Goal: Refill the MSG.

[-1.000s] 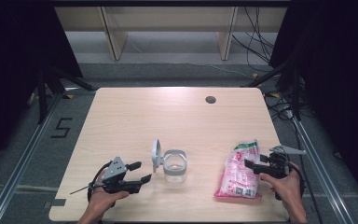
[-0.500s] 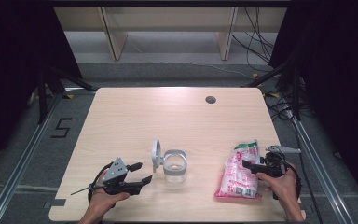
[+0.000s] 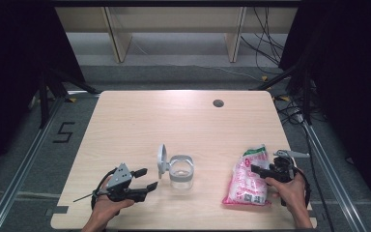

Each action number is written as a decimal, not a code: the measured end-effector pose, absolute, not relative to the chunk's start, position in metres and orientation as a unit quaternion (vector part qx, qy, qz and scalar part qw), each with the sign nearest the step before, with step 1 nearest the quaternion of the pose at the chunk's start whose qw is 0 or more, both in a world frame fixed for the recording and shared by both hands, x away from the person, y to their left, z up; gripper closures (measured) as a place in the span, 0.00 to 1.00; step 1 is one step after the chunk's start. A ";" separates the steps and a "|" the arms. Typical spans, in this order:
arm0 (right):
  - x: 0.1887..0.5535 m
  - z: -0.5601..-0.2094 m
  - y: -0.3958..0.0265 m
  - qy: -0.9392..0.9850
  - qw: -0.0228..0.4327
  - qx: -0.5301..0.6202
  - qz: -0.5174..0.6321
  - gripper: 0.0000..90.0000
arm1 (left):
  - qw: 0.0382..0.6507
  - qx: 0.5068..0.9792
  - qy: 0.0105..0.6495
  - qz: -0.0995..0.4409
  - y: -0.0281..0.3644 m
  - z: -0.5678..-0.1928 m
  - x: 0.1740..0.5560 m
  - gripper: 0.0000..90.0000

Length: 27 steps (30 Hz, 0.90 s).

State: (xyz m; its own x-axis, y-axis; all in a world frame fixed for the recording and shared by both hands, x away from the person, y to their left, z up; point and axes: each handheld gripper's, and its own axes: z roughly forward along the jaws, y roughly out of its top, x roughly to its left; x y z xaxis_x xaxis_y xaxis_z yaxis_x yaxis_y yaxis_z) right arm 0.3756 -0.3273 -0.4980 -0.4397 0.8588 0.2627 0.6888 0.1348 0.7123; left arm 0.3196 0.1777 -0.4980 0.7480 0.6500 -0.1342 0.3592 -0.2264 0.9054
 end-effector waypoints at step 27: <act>0.370 -0.486 -0.322 0.732 0.114 0.504 0.444 1.00 | 0.528 0.773 0.324 0.138 0.176 -0.497 0.318 0.38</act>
